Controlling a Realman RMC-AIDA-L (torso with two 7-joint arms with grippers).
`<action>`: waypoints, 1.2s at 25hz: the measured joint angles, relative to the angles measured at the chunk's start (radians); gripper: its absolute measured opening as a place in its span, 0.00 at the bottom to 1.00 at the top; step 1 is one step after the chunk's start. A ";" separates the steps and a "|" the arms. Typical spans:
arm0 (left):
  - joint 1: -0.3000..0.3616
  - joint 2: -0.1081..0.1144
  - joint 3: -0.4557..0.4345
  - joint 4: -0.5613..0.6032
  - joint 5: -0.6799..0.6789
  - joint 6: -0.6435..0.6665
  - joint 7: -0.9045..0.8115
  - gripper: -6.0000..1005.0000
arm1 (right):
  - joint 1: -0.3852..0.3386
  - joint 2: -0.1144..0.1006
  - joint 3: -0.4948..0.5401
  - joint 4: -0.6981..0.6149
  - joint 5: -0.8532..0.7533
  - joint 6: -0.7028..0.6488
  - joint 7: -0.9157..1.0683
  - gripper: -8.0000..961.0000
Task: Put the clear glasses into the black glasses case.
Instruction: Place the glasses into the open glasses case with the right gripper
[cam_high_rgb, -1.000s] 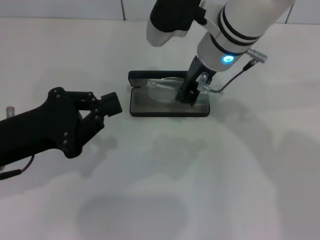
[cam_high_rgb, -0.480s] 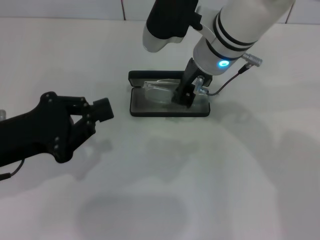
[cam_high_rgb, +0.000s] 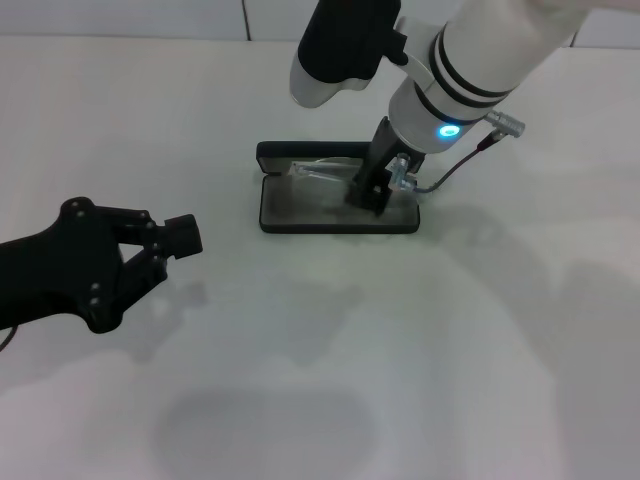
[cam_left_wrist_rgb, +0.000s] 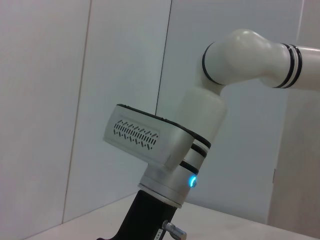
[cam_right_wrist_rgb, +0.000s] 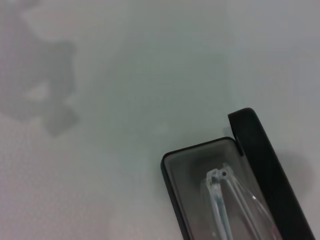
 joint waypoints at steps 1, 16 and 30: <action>-0.001 0.000 0.000 0.000 0.002 0.000 0.001 0.07 | -0.001 0.000 -0.002 0.000 0.004 0.002 0.000 0.12; -0.013 -0.011 -0.001 0.001 0.026 -0.001 0.003 0.07 | -0.004 0.000 -0.038 0.003 0.018 0.035 -0.002 0.12; -0.023 -0.011 -0.001 -0.004 0.028 -0.006 0.003 0.07 | -0.005 0.000 -0.041 0.000 0.020 0.039 -0.005 0.12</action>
